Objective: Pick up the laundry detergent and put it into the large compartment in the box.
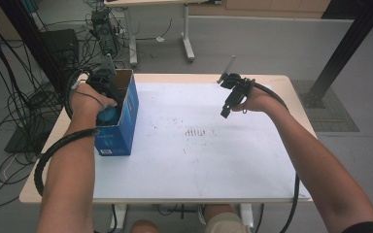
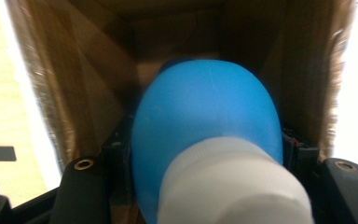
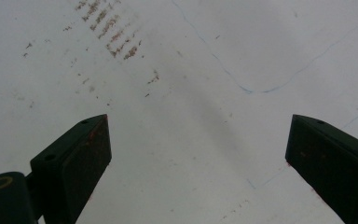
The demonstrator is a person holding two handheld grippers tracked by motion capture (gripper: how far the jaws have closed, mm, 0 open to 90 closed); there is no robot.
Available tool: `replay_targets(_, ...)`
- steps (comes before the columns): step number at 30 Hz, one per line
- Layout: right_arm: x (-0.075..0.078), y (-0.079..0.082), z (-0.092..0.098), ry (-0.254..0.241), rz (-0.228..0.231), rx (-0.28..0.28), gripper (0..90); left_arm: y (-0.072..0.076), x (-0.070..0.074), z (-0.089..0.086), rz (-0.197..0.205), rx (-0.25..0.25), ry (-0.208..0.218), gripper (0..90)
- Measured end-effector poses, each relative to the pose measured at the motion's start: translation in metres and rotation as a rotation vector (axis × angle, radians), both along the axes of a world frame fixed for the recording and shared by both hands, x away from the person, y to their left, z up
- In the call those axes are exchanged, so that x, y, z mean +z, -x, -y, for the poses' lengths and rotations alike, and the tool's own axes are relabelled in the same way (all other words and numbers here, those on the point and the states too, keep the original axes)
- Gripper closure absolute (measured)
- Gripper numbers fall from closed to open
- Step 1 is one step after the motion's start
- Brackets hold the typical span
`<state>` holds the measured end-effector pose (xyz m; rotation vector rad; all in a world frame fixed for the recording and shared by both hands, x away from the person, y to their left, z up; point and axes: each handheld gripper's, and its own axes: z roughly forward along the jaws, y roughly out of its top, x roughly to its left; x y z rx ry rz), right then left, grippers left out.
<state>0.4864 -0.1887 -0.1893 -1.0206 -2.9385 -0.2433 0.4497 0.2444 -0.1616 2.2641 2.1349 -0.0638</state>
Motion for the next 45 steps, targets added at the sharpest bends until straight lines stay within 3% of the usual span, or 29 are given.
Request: replay_targets(45, 0.0019, 0.0052, -0.0013, -0.01, 0.014, 0.008, 6.4, 0.005, -0.0008, -0.0018, 0.015, 0.018, 0.004, 37.4)
